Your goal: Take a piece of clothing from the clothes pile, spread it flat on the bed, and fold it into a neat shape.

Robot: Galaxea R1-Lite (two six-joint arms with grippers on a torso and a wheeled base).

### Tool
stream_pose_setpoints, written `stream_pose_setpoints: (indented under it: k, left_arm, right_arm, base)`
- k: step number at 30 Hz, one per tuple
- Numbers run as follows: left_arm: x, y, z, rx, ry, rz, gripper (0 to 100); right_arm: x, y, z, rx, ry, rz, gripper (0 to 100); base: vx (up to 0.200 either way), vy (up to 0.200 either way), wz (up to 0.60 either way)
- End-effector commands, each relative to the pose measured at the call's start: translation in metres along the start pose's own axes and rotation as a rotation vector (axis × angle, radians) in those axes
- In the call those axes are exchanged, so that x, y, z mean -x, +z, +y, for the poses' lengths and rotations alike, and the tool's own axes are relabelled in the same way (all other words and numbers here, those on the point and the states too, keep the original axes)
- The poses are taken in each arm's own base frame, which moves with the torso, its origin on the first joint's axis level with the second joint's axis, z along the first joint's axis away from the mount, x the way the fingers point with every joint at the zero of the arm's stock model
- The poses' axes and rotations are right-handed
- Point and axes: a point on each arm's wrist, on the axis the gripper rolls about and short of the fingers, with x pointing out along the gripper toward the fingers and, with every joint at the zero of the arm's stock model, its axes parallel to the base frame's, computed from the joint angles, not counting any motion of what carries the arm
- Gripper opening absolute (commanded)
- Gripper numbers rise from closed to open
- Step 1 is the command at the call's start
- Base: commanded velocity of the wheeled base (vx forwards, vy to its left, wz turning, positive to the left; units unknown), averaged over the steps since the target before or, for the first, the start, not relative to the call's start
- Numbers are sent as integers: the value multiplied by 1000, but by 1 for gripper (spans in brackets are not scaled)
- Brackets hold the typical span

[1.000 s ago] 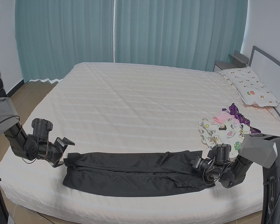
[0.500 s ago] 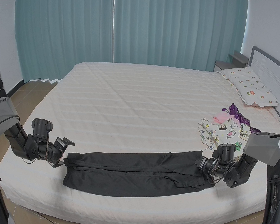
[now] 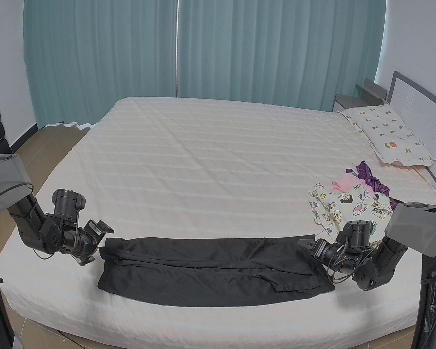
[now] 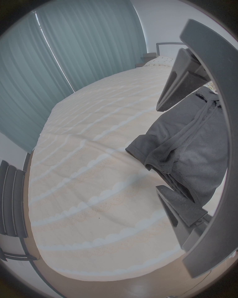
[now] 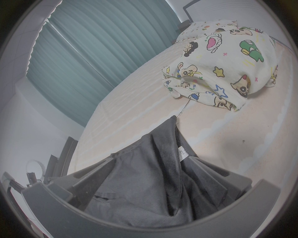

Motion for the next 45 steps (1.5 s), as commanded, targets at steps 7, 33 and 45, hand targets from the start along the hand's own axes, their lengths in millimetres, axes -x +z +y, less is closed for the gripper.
stream_pose_setpoints:
  k: [7,33,45]
  left_arm:
    - [-22,-15,-2,-106,68,-39,100]
    - [-32,-10,-4,-117,132,-164,0]
    - [-32,-10,-7,-110,108,-170,0]
  right_arm:
    - [17,2,10,-3,1,-5,100]
    - [28,-21,22,7,-46,138,100]
    - [22,-27,28,-43,-103,179,100]
  base:
    - [0,0,0]
    - [0,0,0]
    - [0,0,0]
